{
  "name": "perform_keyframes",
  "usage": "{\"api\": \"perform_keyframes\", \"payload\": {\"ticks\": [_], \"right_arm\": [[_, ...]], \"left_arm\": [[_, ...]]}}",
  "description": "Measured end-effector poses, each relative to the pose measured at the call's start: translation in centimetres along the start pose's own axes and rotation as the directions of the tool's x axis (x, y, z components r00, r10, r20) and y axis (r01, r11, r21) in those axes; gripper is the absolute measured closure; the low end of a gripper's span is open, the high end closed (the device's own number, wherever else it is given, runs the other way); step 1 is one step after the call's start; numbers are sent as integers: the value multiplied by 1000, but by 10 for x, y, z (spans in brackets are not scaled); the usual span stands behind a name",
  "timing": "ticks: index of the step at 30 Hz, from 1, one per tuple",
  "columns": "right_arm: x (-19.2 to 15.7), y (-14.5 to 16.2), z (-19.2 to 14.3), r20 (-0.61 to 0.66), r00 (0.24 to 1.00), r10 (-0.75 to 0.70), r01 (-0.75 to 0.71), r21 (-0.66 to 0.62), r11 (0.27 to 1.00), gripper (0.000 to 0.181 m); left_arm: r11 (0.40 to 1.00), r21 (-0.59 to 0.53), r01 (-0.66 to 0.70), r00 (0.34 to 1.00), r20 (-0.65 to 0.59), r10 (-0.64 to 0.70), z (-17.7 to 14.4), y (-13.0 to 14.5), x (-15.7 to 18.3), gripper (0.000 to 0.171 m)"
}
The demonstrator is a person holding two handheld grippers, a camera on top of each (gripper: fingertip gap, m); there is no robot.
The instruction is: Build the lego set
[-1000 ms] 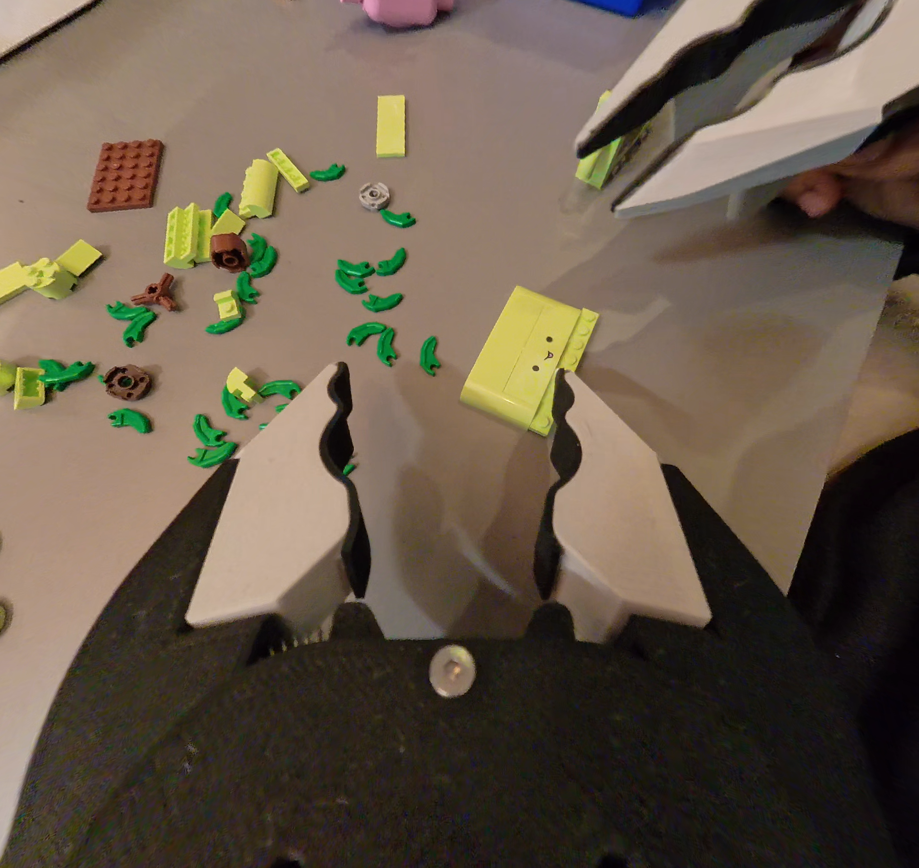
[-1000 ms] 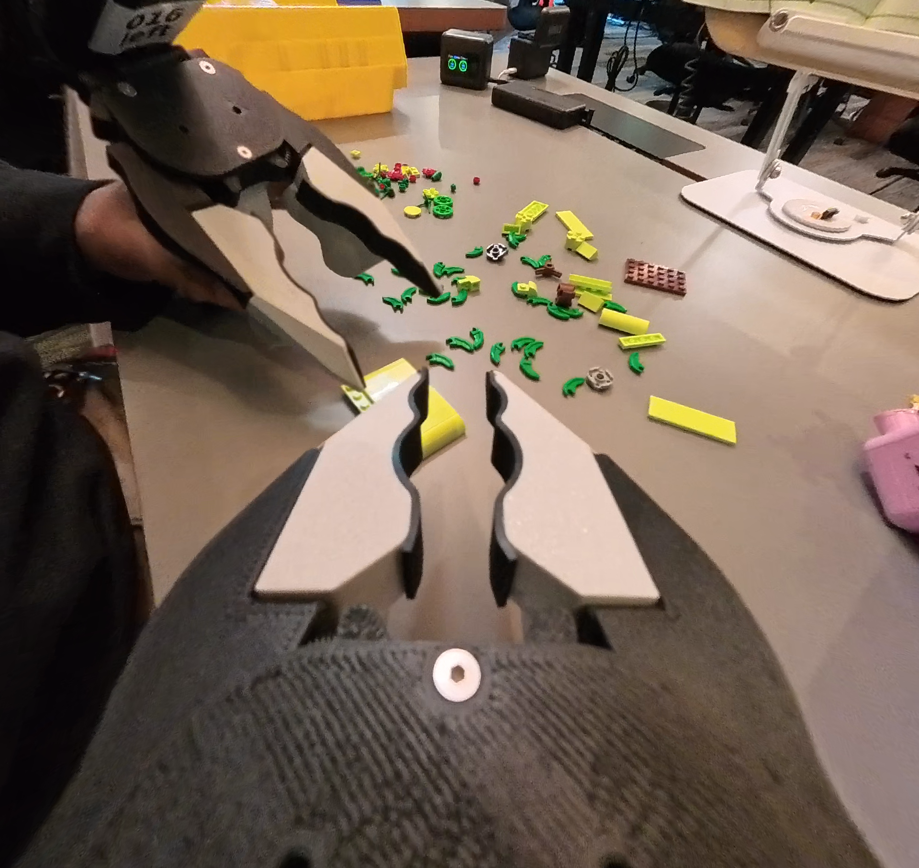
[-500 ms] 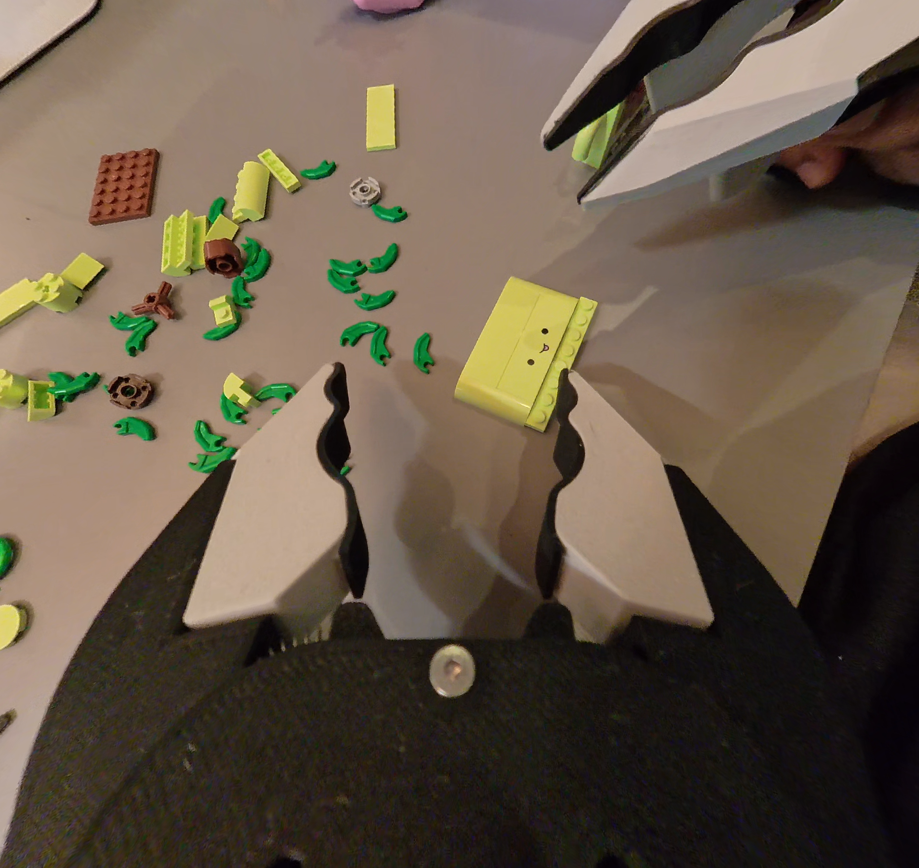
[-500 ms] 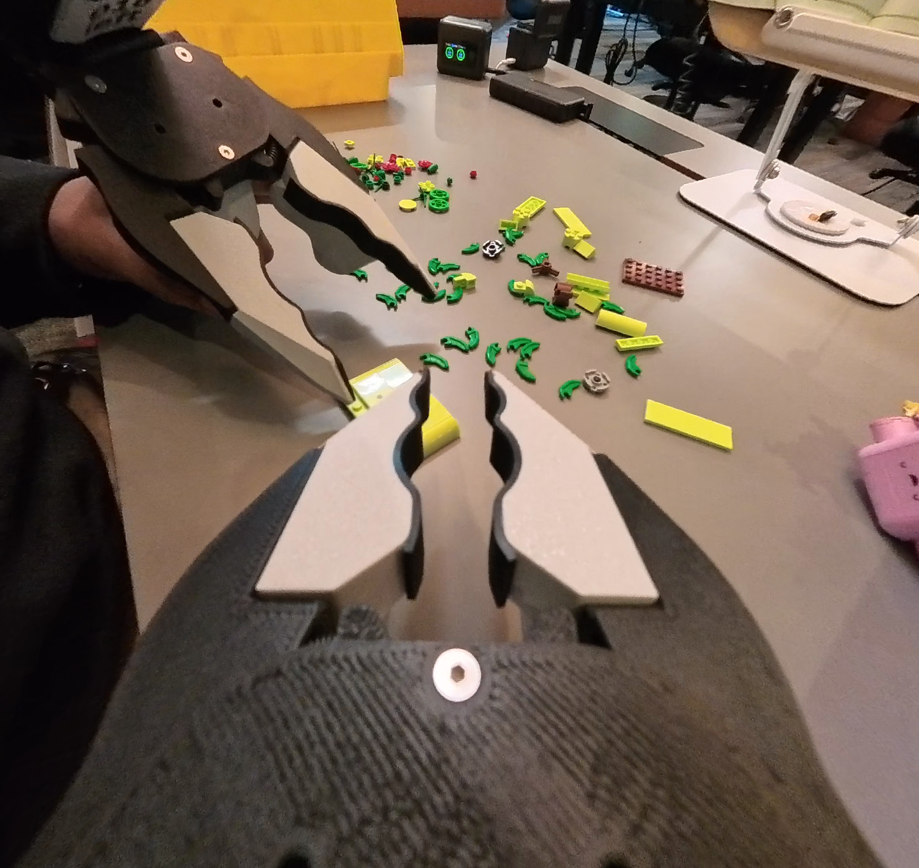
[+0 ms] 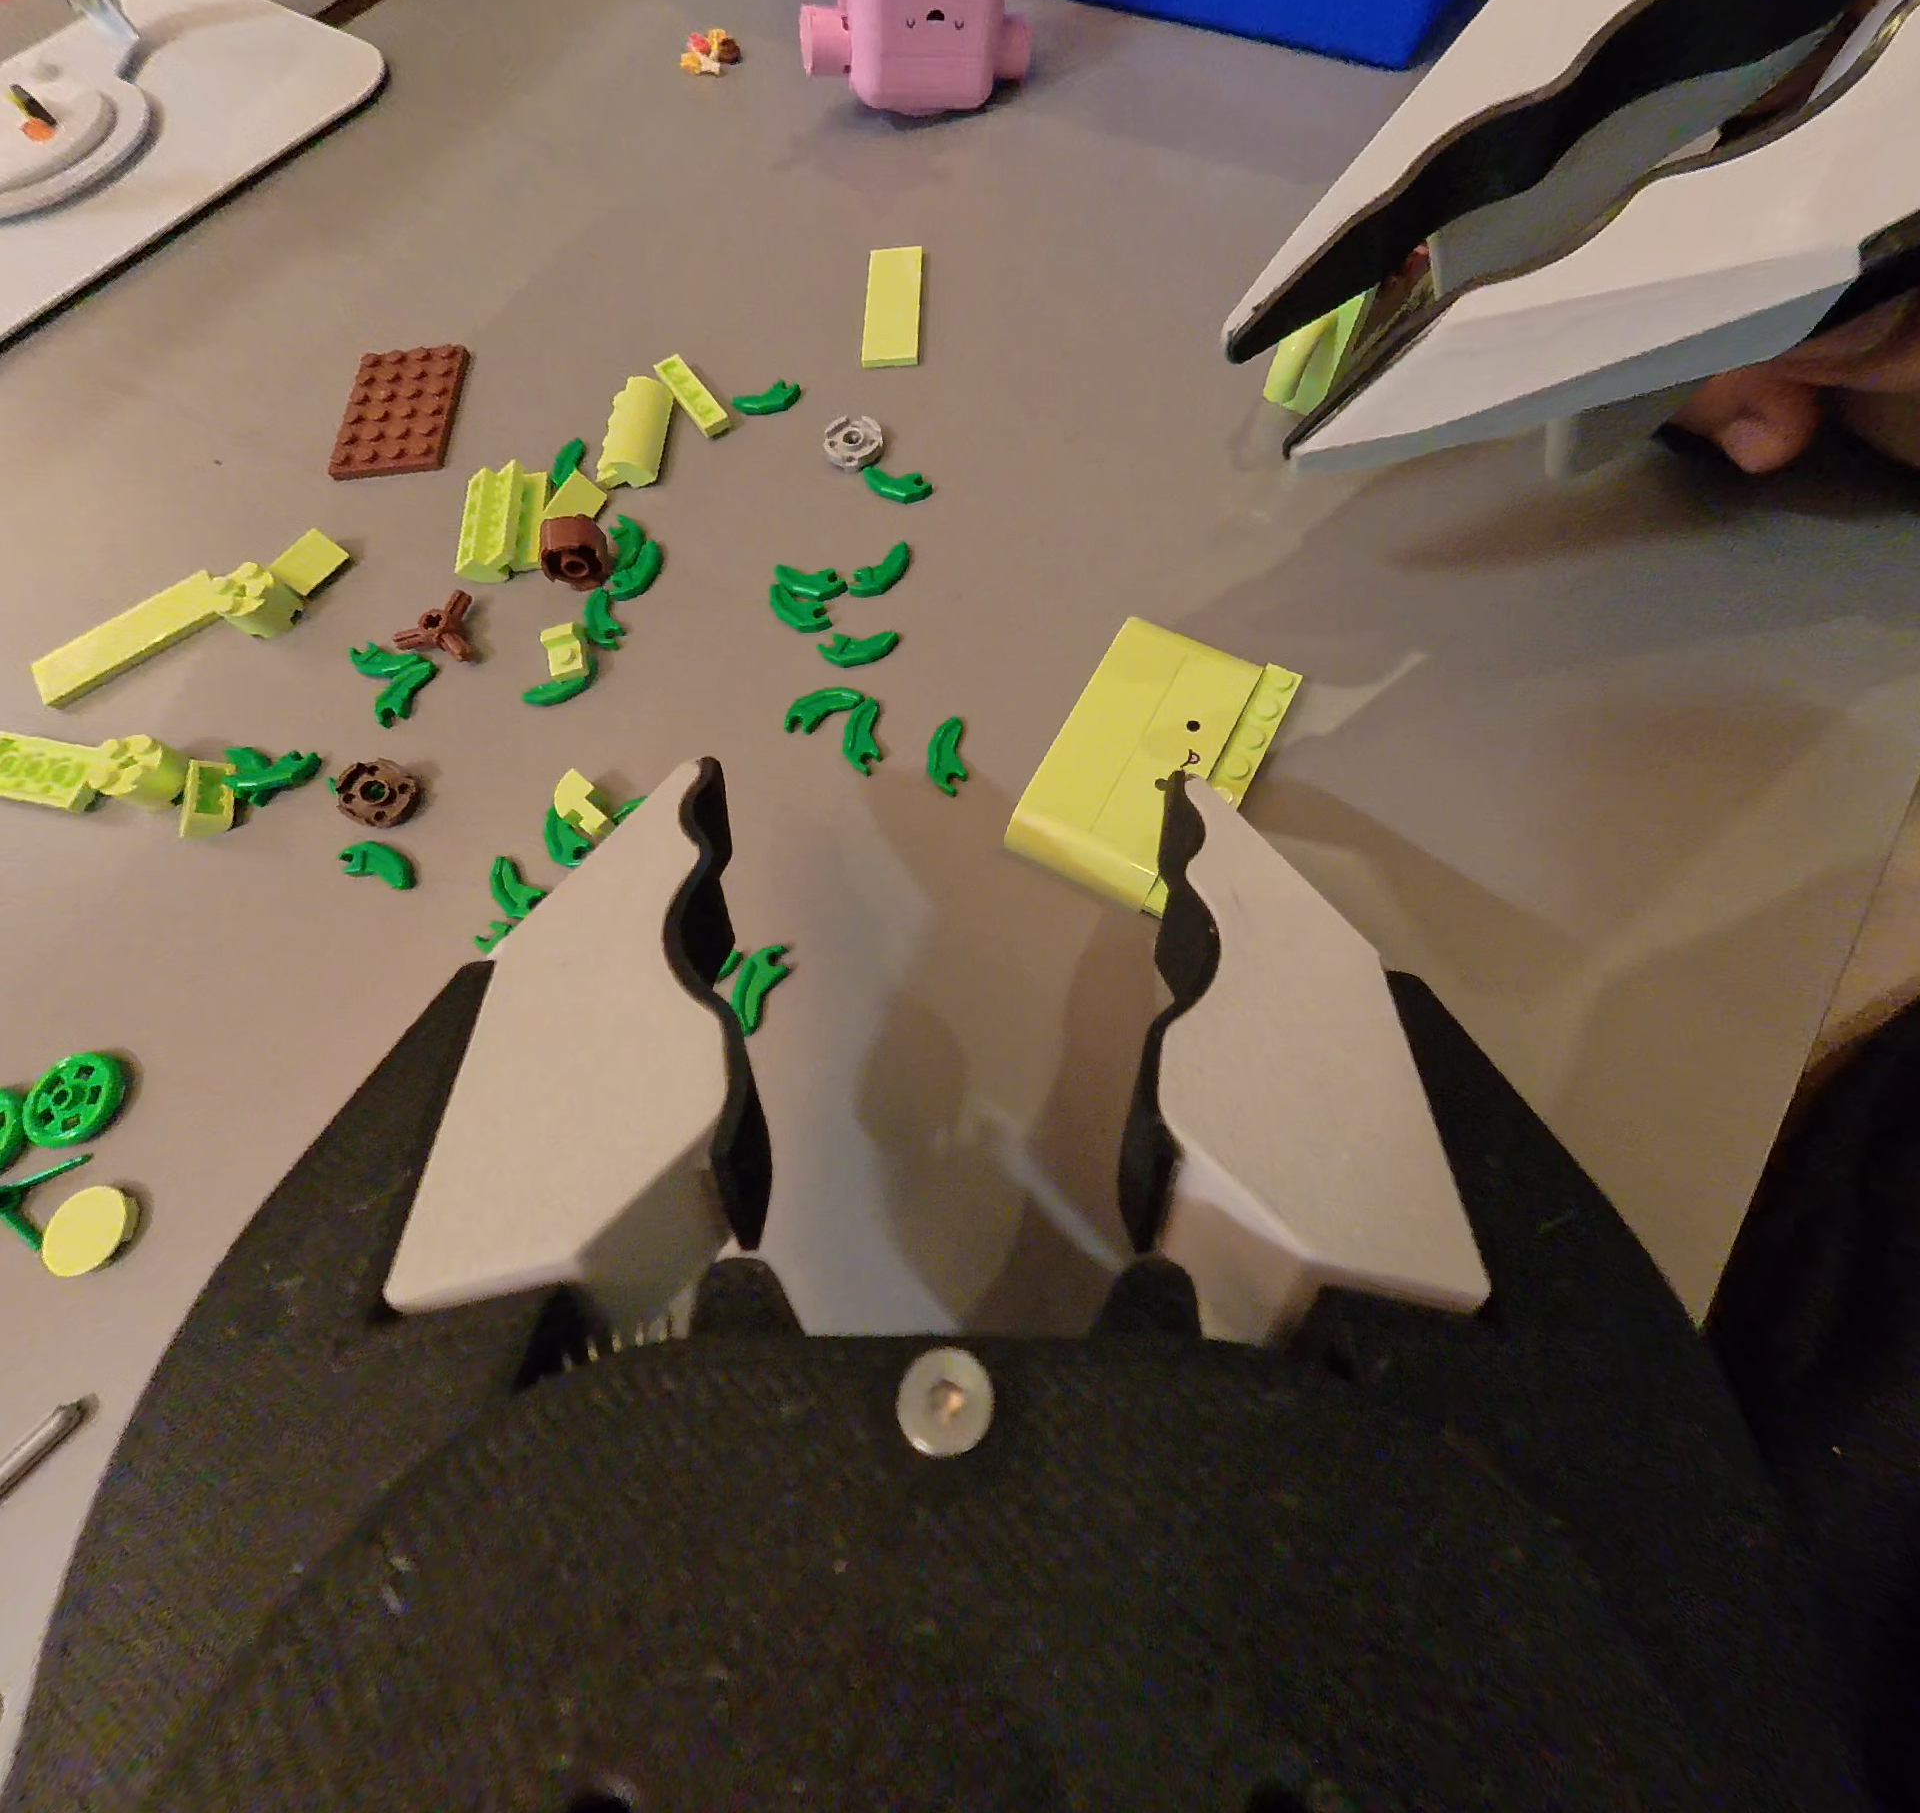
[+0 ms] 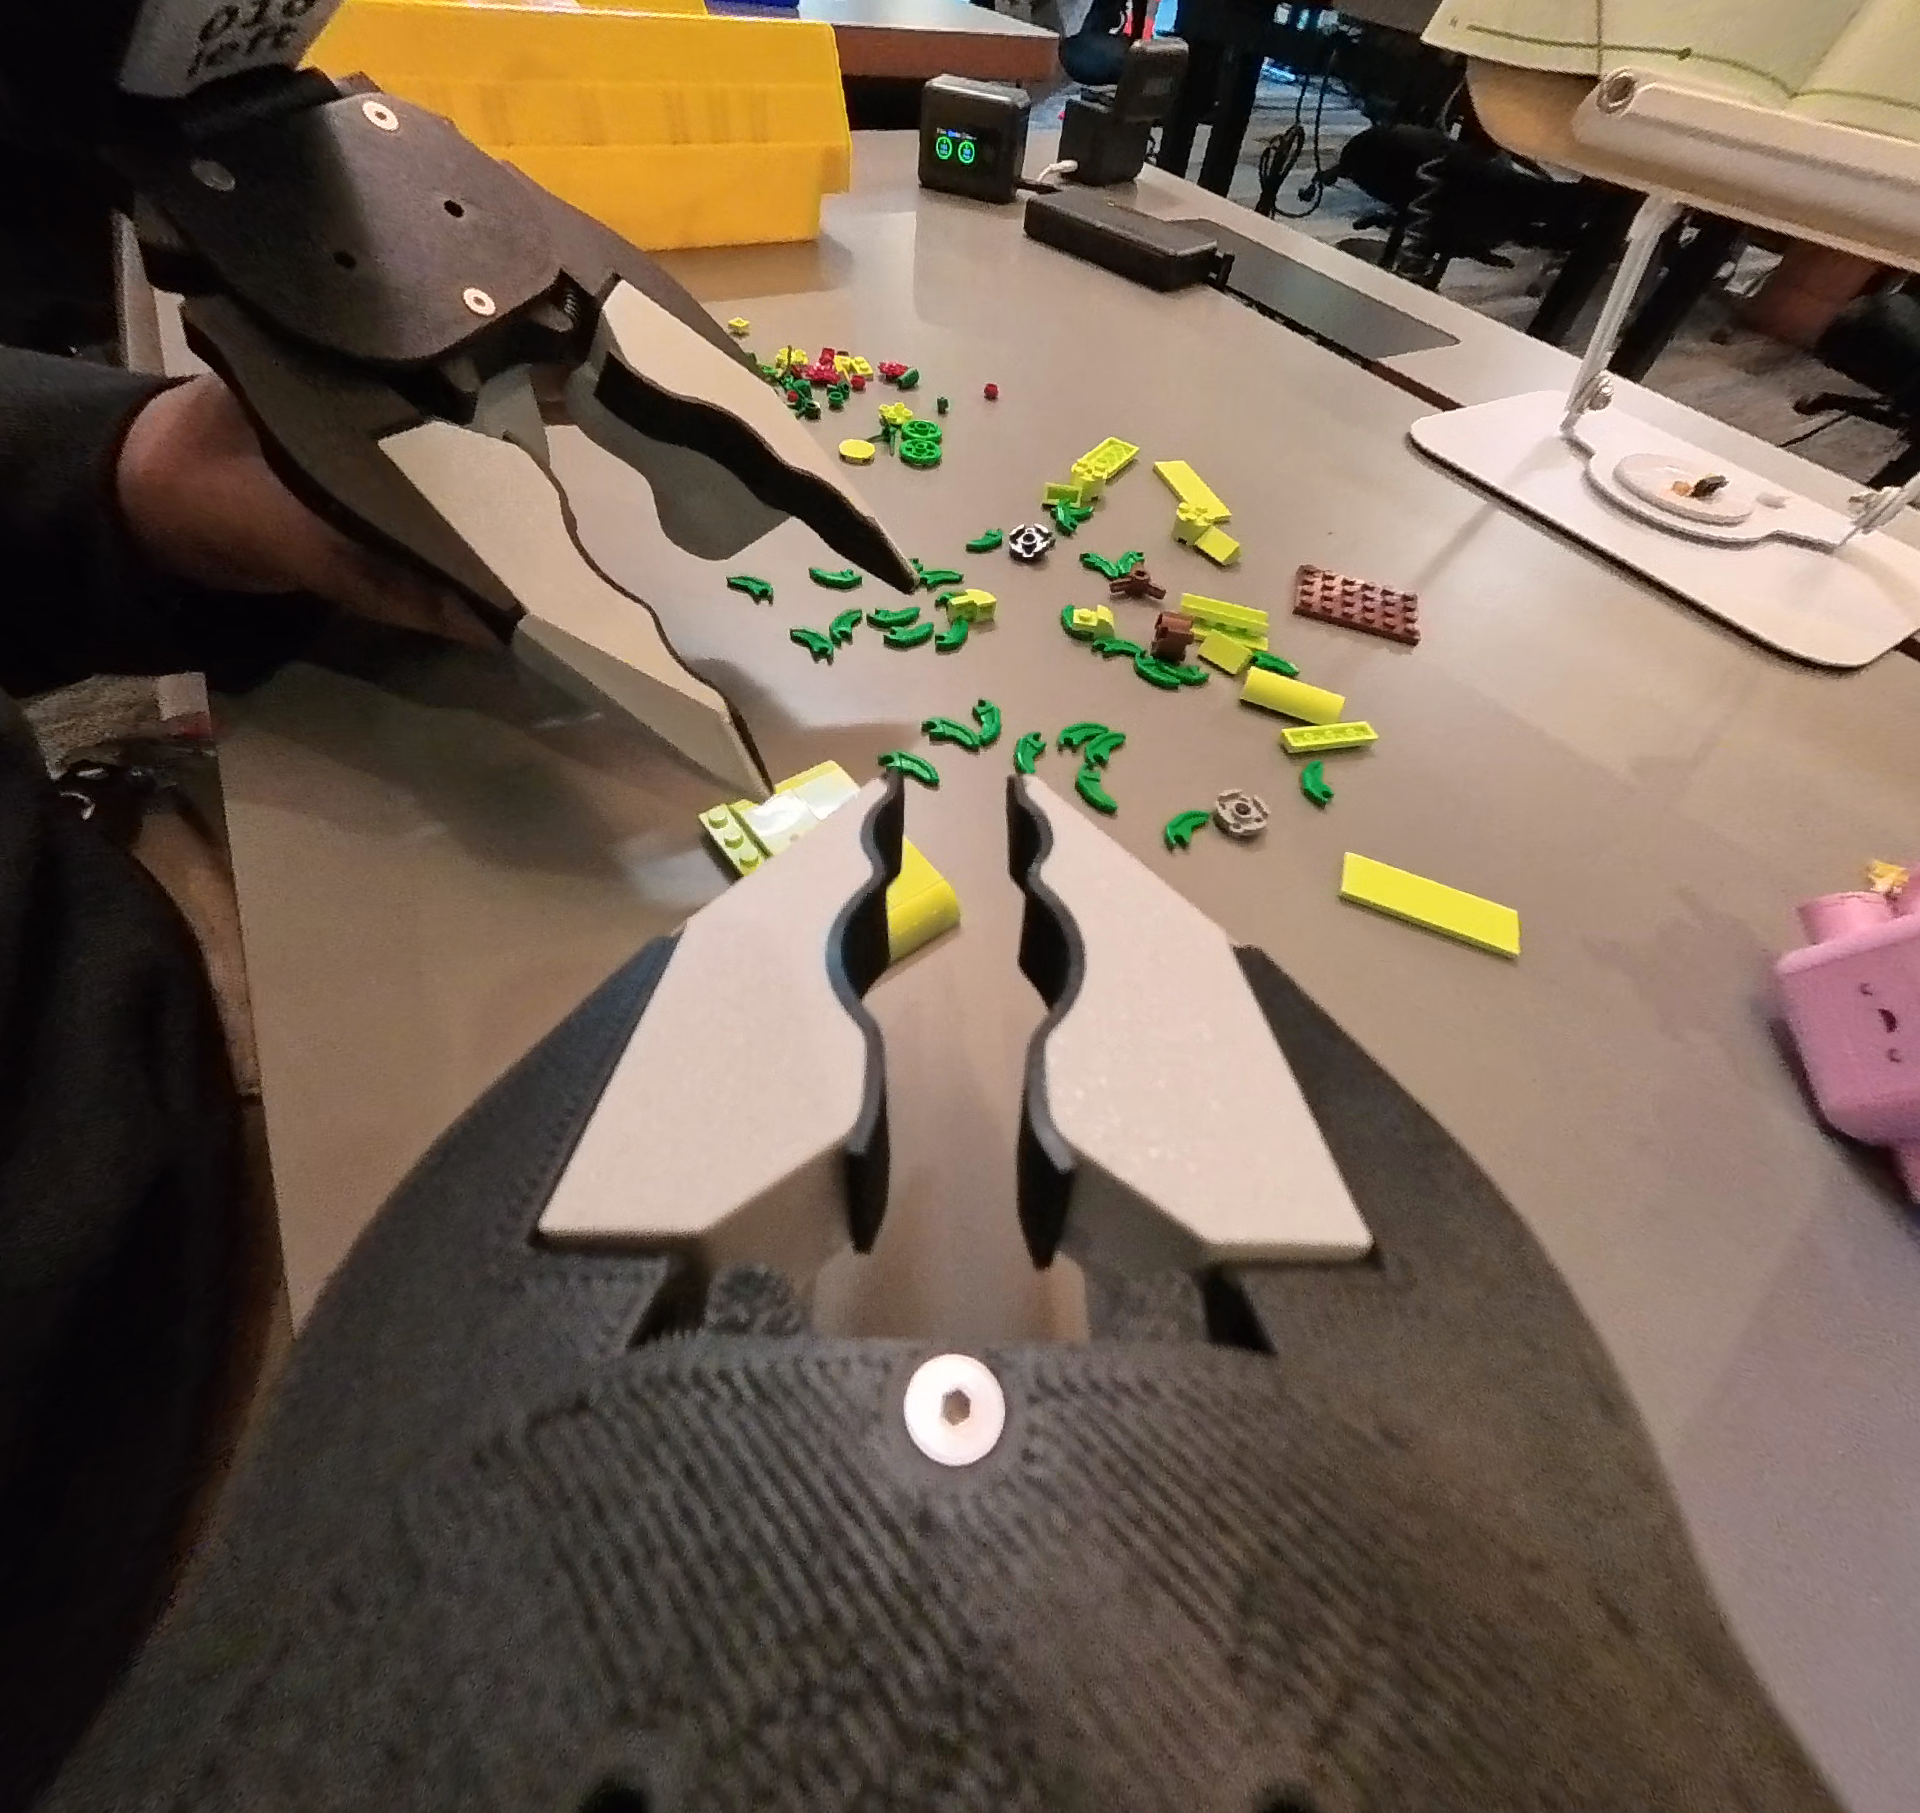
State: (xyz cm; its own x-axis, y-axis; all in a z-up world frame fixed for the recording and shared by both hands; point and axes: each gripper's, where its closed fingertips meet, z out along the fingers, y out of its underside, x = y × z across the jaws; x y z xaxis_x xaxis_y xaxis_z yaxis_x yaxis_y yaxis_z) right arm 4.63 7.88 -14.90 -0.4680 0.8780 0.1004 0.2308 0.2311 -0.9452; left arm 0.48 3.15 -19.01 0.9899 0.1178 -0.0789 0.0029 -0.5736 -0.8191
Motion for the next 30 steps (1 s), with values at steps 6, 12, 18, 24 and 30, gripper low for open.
{"api": "perform_keyframes", "payload": {"ticks": [6,12,18,24,30], "right_arm": [[1,-1,-1,3,1000,10,-10,5,1000,164],[-1,0,0,-11,1000,-24,24,2,1000,166],[-3,0,1,-20,998,-54,54,-6,999,168],[-3,-3,-2,-30,997,-64,65,20,998,169],[10,-16,-16,-90,996,0,13,137,991,173]], "left_arm": [[999,-28,-16,1000,14,17,3,3,0,90],[998,-25,-58,998,32,59,2,3,2,93],[992,-35,-122,990,64,124,3,3,6,95],[993,-26,-116,989,93,118,2,2,2,104],[994,-38,98,991,91,-94,6,-11,-12,116]]}}
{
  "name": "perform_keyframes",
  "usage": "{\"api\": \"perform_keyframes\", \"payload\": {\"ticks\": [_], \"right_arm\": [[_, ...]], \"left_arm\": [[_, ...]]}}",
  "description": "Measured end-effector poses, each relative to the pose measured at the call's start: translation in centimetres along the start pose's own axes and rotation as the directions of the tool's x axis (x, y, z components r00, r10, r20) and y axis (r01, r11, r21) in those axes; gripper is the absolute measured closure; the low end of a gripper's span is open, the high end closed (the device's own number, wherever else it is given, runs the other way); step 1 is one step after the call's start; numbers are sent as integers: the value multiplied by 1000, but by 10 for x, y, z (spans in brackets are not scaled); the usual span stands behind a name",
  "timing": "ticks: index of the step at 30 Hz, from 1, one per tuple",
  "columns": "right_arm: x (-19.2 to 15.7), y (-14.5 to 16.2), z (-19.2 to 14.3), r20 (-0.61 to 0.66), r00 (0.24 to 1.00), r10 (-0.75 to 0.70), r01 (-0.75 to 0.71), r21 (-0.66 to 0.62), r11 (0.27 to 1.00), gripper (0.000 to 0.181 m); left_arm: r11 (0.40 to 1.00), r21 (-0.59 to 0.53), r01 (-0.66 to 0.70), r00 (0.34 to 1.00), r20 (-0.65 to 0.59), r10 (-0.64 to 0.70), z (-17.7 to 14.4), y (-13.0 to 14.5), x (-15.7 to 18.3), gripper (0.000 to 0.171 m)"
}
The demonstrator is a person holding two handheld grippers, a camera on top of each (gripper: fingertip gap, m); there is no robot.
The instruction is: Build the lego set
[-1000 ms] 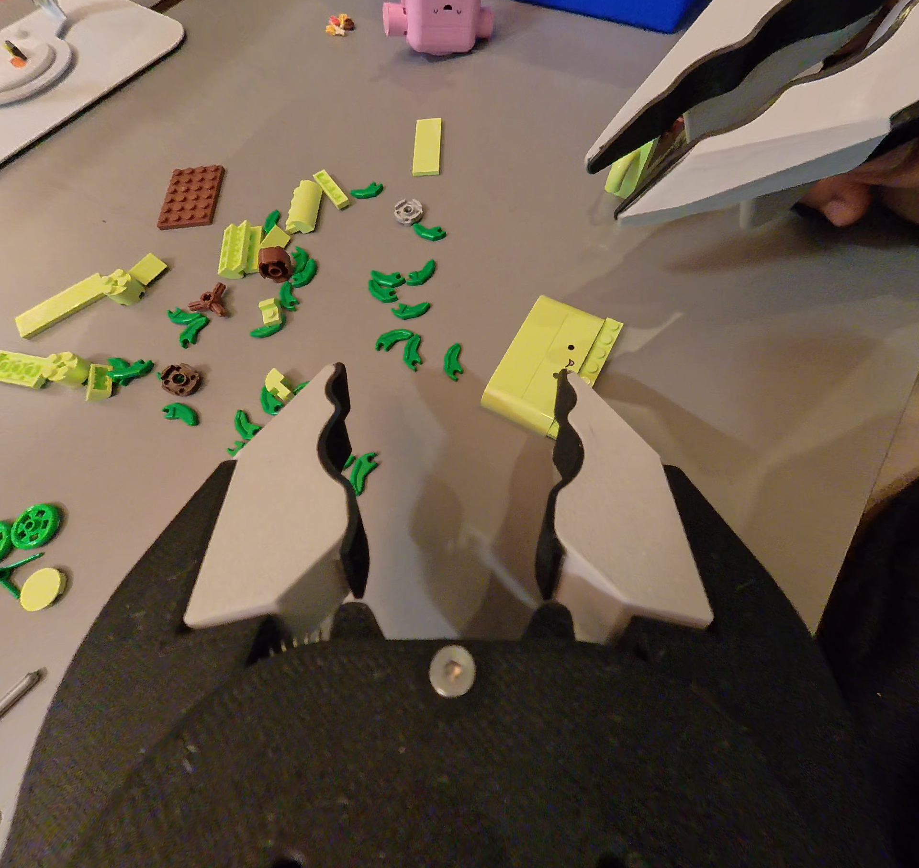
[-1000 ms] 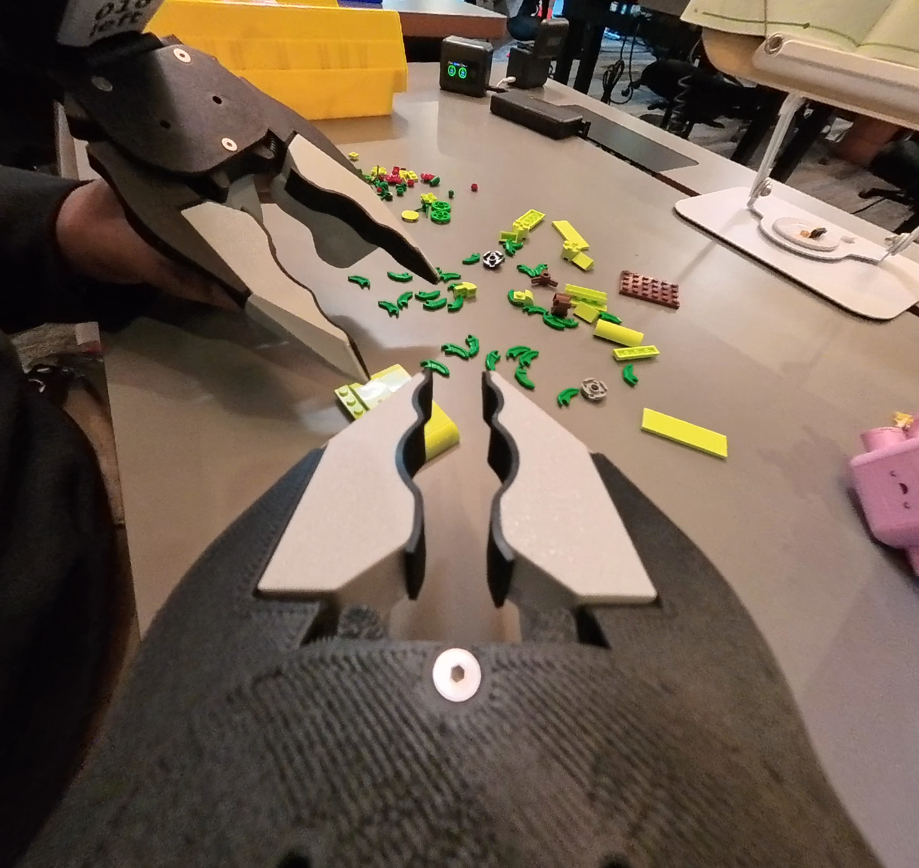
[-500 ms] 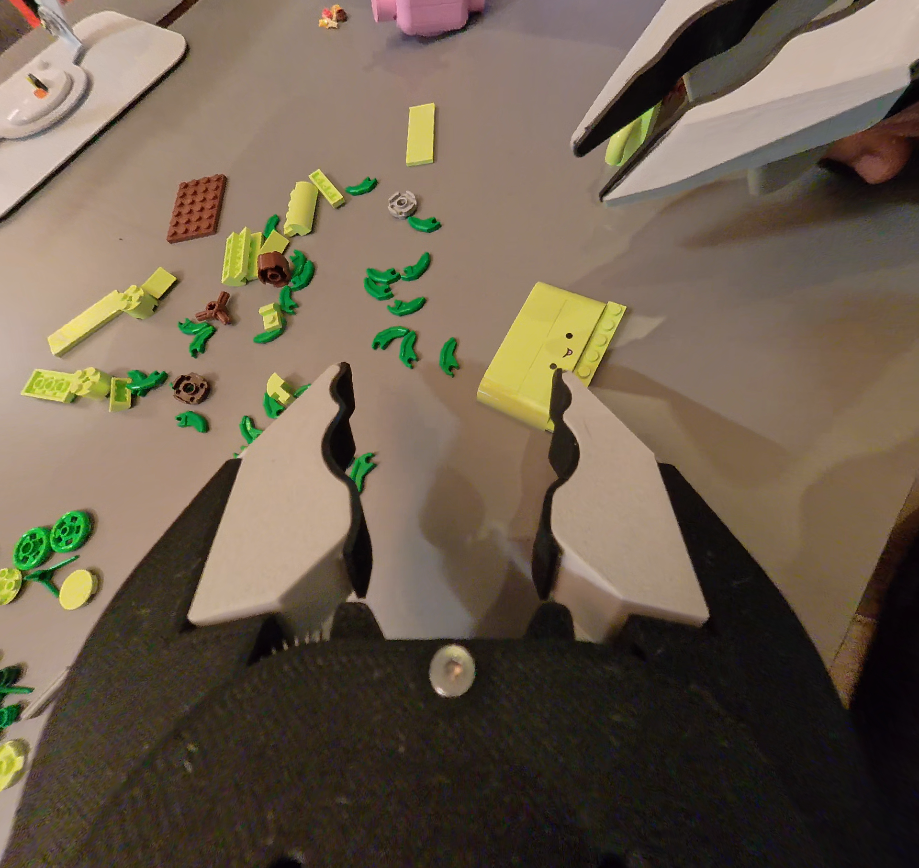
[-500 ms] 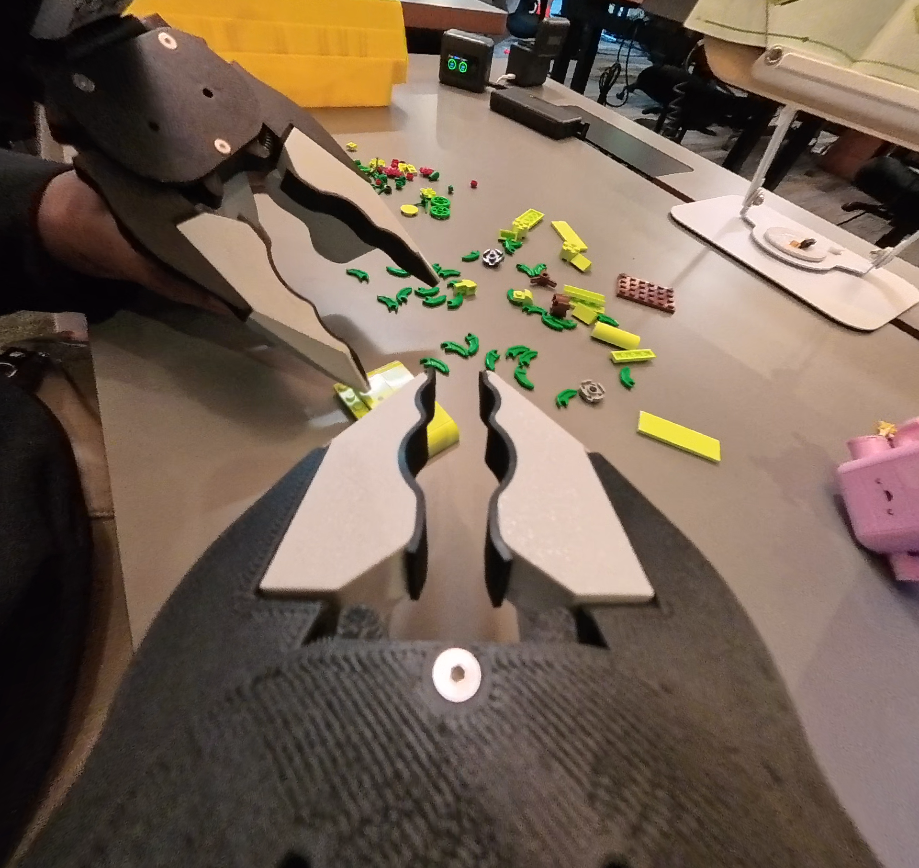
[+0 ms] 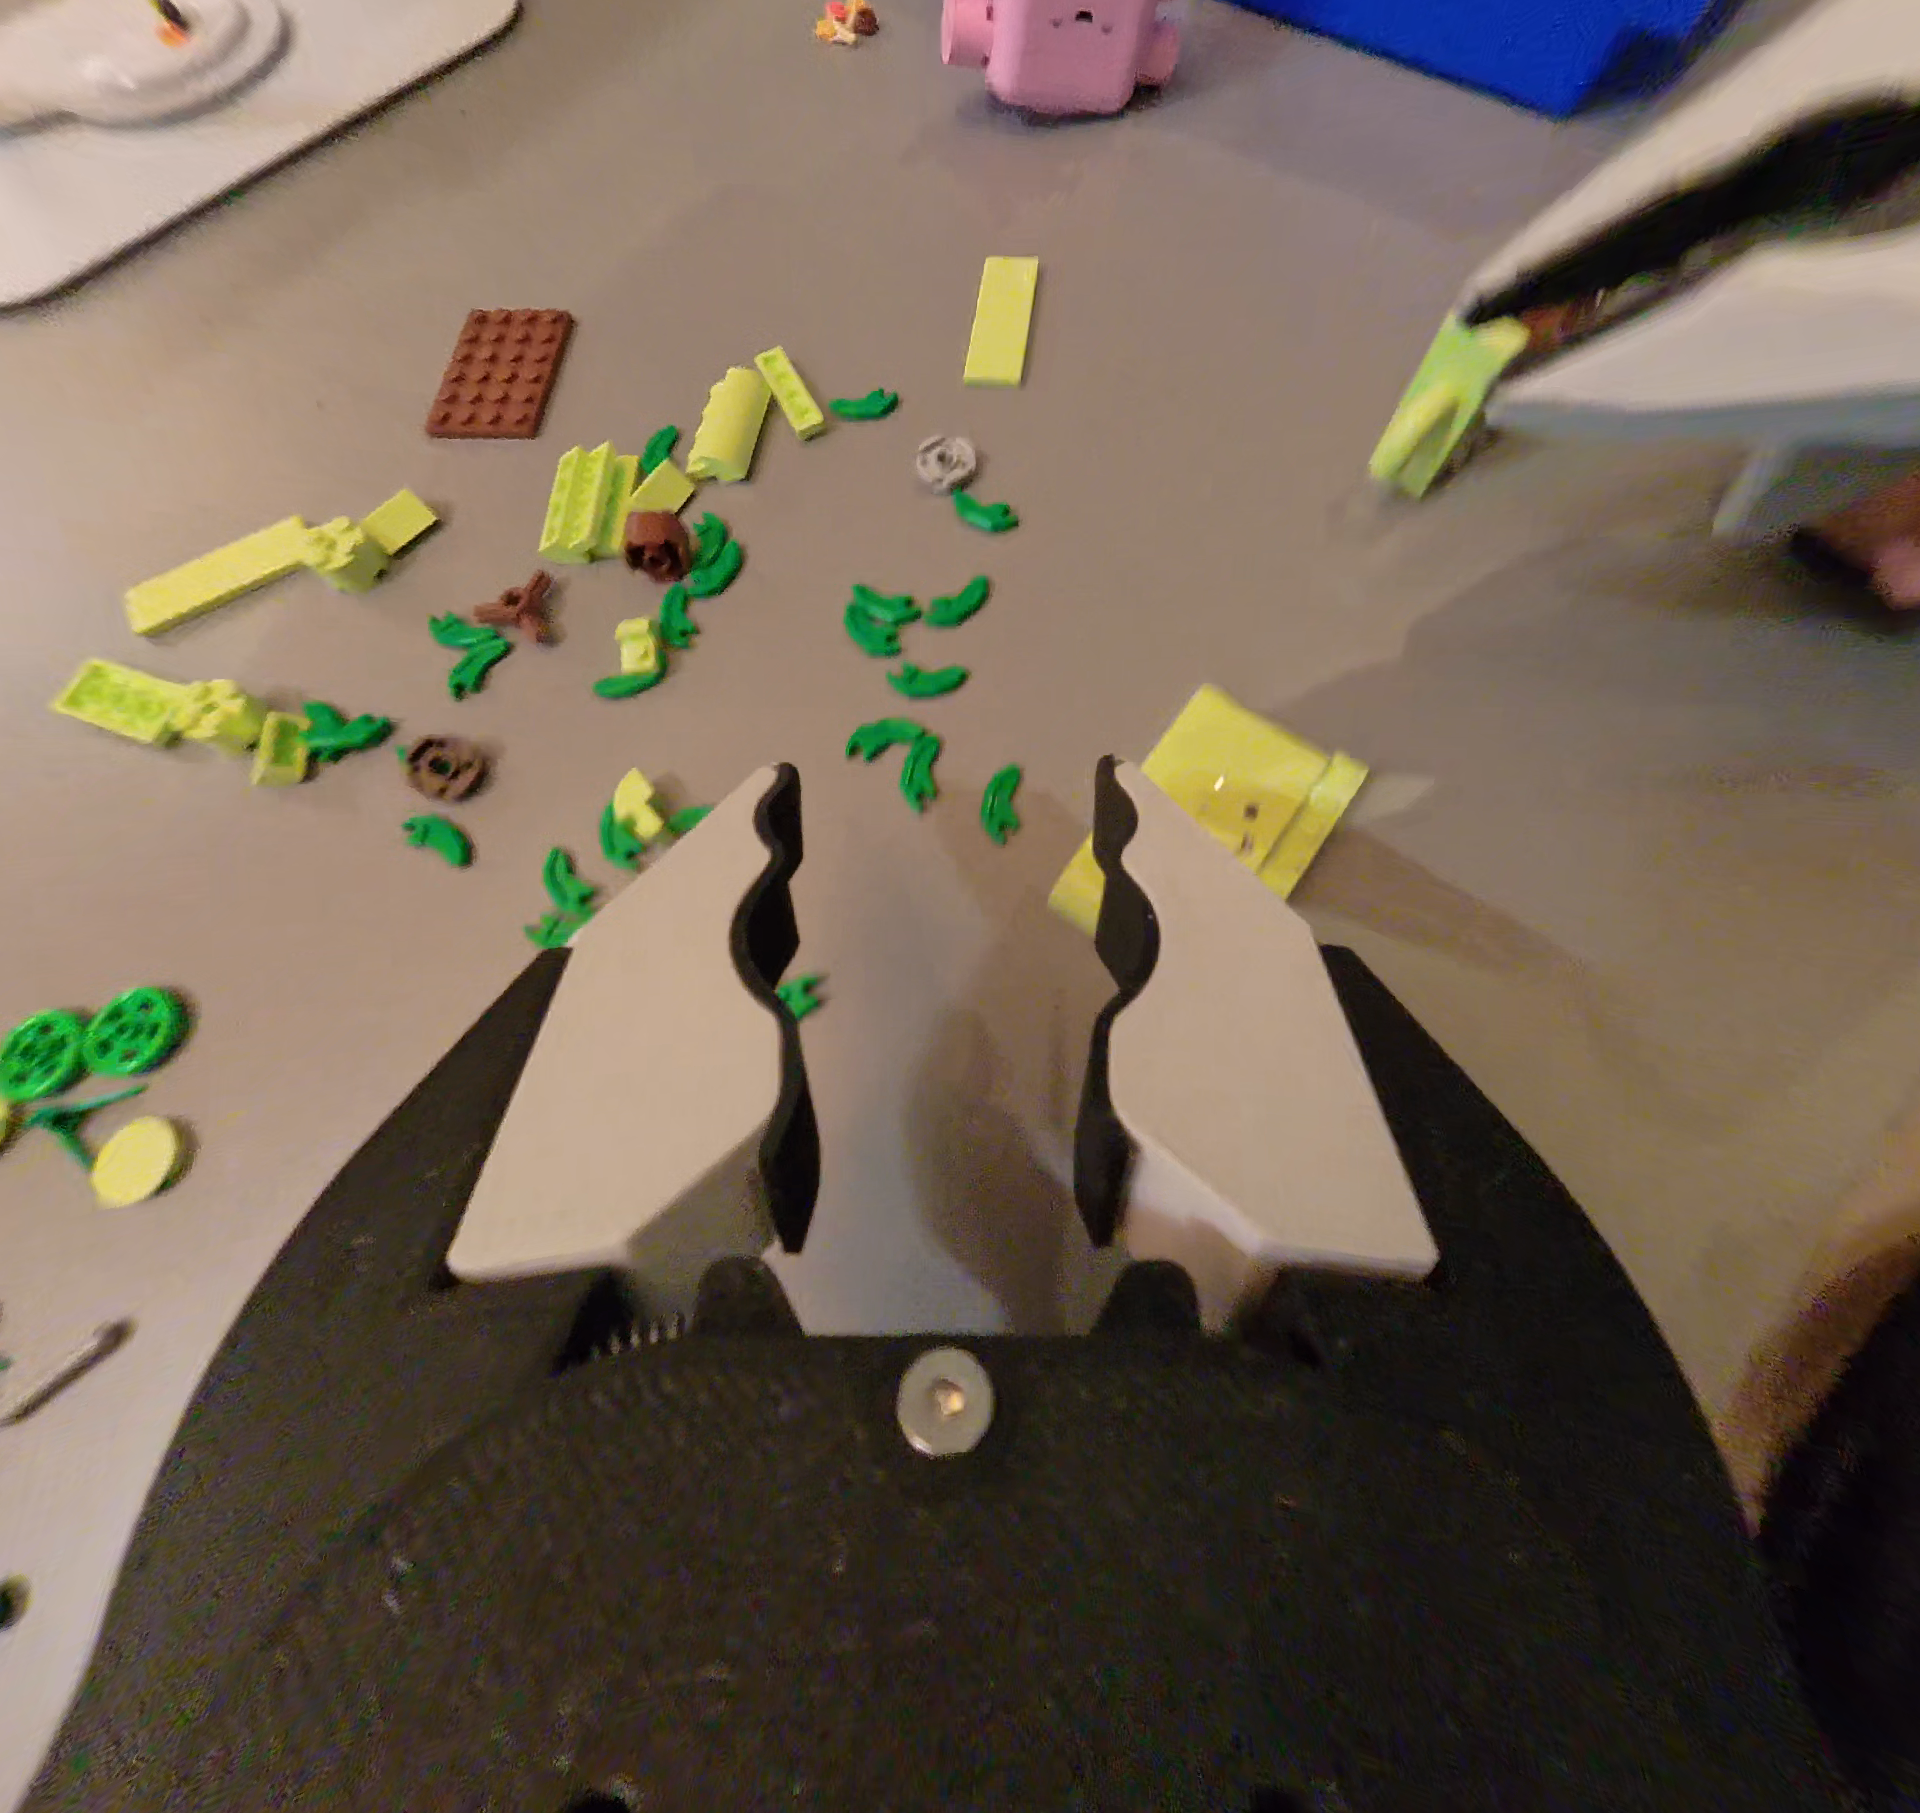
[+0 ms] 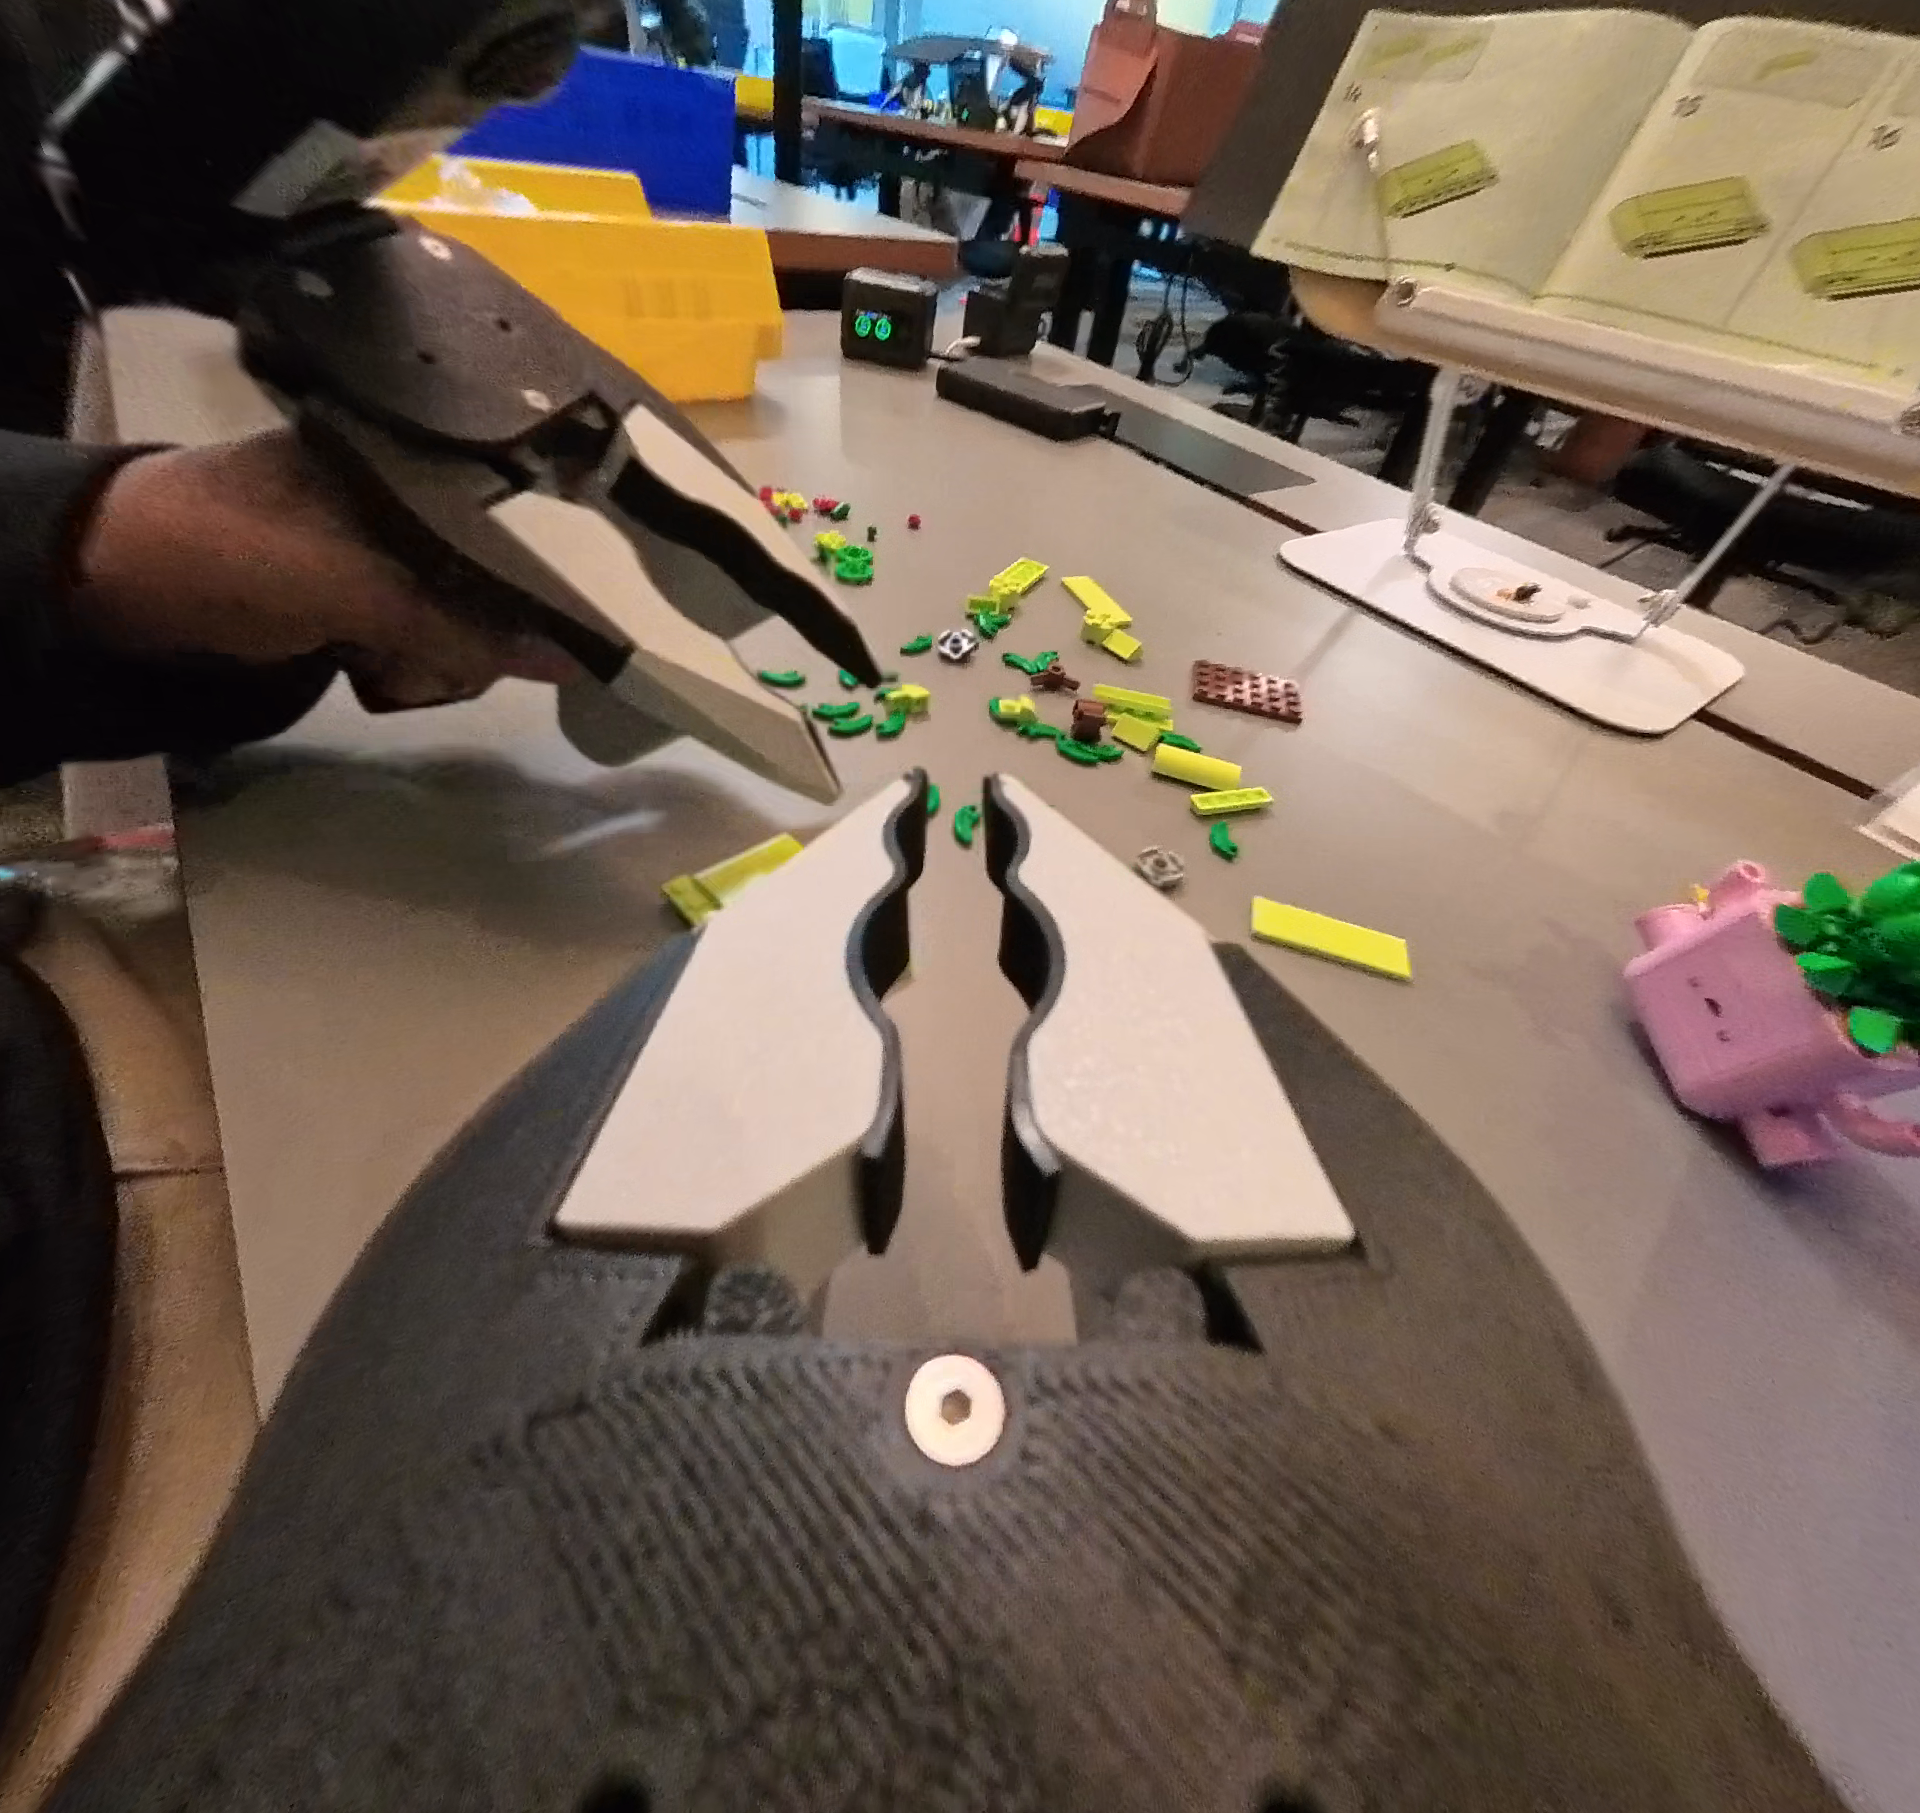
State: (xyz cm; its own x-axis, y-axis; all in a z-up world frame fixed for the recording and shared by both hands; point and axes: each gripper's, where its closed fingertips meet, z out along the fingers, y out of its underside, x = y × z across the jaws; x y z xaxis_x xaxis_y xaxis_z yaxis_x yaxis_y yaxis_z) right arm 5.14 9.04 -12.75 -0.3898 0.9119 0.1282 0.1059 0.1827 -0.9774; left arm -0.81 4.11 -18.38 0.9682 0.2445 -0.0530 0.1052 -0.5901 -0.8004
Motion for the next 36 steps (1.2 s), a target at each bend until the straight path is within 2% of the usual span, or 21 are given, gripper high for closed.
{"api": "perform_keyframes", "payload": {"ticks": [2,4,5,9,12,19,22,27,29,30,32,36], "right_arm": [[3,-3,-3,-7,1000,17,-17,24,1000,173],[1,-4,-4,-4,1000,8,-8,35,999,174],[0,-5,-5,-3,1000,-1,1,40,999,174],[-5,-7,-8,-5,999,-43,43,60,997,176],[-6,-11,-12,-23,998,-62,64,89,994,178],[0,-17,-20,-23,1000,-4,7,146,989,179],[3,-18,-22,-19,1000,20,-16,160,987,179],[3,-18,-22,-16,1000,26,-23,159,987,179],[3,-18,-21,-16,1000,26,-23,158,987,179],[4,-18,-21,-16,1000,26,-23,159,987,179],[4,-18,-22,-14,999,29,-26,159,987,179],[4,-18,-22,-13,999,33,-31,158,987,178]], "left_arm": [[1000,-21,12,1000,-26,-13,9,-21,-1,122],[999,8,-41,999,0,41,24,-44,-10,141],[998,-4,-63,998,5,63,34,-50,-15,144],[991,-122,-58,998,-41,53,77,-54,-22,140],[988,-152,-29,999,-43,23,91,-54,-24,139],[983,-181,11,1000,-24,-15,101,-47,-29,143],[982,-189,11,1000,-15,-14,108,-47,-32,151],[979,-203,12,1000,22,-8,119,-49,-44,150],[976,-218,13,1000,10,-11,123,-48,-44,154],[975,-221,8,1000,15,-4,123,-48,-45,164],[974,-227,0,1000,19,4,123,-48,-48,165],[988,-152,14,1000,18,-11,114,-59,-50,165]]}}
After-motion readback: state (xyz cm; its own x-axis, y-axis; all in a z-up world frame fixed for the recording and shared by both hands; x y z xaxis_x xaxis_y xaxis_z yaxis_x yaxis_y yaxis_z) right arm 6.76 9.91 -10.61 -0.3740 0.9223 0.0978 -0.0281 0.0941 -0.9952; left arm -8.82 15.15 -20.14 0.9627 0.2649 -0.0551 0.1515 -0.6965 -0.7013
